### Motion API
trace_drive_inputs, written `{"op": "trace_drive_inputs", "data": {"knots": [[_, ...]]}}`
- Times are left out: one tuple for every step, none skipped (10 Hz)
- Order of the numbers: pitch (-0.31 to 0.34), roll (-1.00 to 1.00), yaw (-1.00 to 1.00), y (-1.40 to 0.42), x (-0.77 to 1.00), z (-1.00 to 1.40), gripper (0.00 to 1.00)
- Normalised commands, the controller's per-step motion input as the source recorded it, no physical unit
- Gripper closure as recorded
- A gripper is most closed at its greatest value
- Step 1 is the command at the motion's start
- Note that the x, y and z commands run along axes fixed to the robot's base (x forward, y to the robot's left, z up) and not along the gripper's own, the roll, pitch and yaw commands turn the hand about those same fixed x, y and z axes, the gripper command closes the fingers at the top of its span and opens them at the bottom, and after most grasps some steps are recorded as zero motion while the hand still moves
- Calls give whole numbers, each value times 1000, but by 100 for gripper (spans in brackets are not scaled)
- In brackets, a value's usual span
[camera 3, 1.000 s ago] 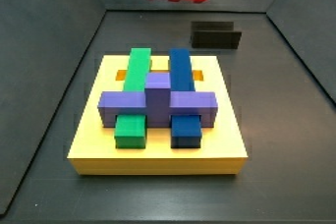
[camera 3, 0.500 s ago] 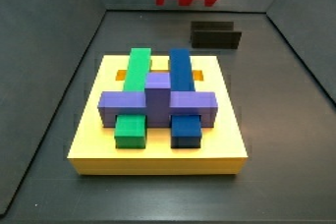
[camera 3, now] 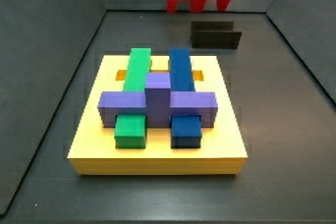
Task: Pick up the red object. Move up. Place the red object on the fixture. Regrasp the red object. Move to above the board. Insert the red object.
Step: Place the red object on the fixture.
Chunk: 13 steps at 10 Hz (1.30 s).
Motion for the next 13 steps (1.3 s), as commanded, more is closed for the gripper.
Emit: {"op": "trace_drive_inputs", "data": {"knots": [[-163,-486,0,0,423,-51,100],[-134,-406,0,0,389,-17,100],[-31,-309,0,0,340,0,100],[0,-289,0,0,337,0,100],[0,-303,0,0,320,0,100],[-6,-326,0,0,331,-3,100],[-114,-380,0,0,337,-100,100],[-89,-397,0,0,369,-117,100],[-89,-346,0,0,317,-111,100],[-103,-354,0,0,317,-123,100],[-114,-357,0,0,300,-140,100],[-100,-351,0,0,320,-134,100],[-91,-346,0,0,331,-117,100]]}}
